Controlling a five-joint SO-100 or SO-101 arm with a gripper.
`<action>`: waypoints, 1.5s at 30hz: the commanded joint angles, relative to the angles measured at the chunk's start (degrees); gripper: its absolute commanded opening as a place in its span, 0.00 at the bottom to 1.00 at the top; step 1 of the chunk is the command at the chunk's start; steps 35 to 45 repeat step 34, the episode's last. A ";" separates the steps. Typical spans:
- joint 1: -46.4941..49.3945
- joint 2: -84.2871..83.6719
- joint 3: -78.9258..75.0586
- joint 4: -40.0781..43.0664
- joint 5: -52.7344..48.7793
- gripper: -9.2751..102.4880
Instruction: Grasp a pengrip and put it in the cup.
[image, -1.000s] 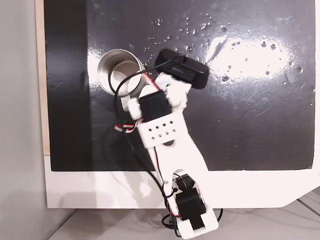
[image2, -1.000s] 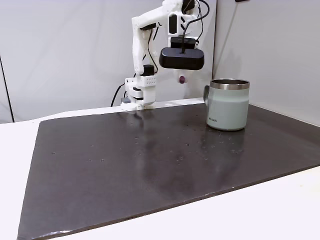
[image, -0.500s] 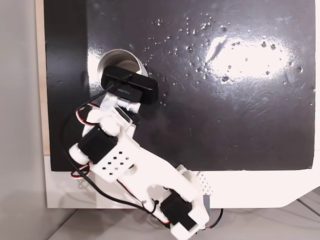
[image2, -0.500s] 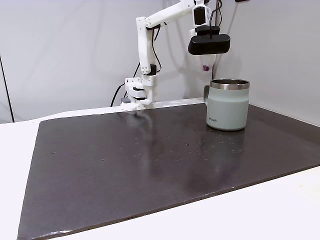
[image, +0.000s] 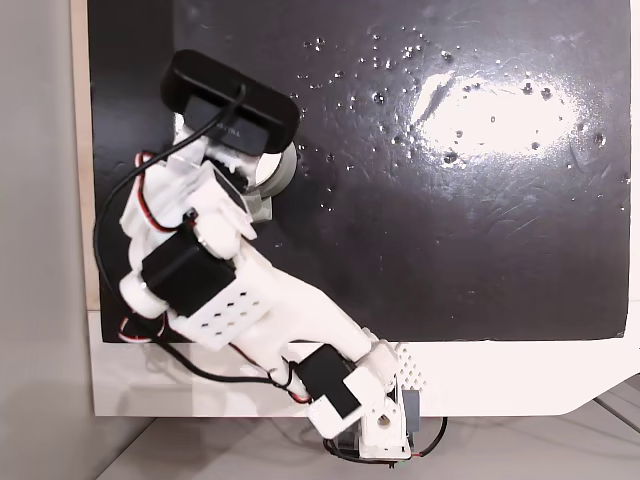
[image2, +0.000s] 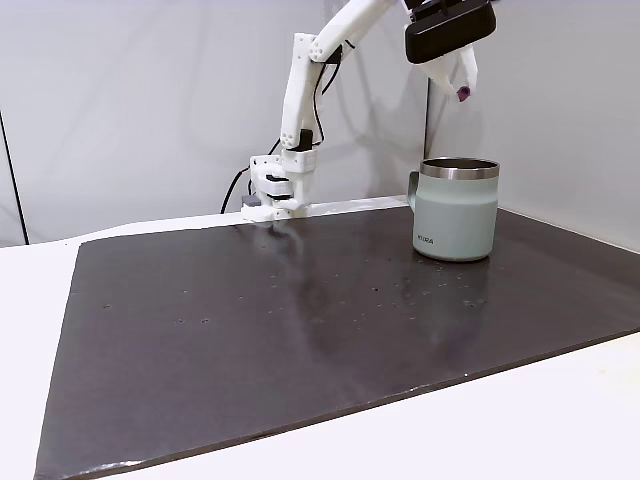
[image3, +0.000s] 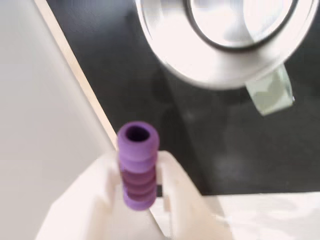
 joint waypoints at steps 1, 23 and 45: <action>3.96 -2.55 -7.47 -0.53 0.35 0.08; 8.96 -6.94 -6.59 -0.18 -0.97 0.37; 9.23 -6.06 -6.24 -0.18 -1.58 0.38</action>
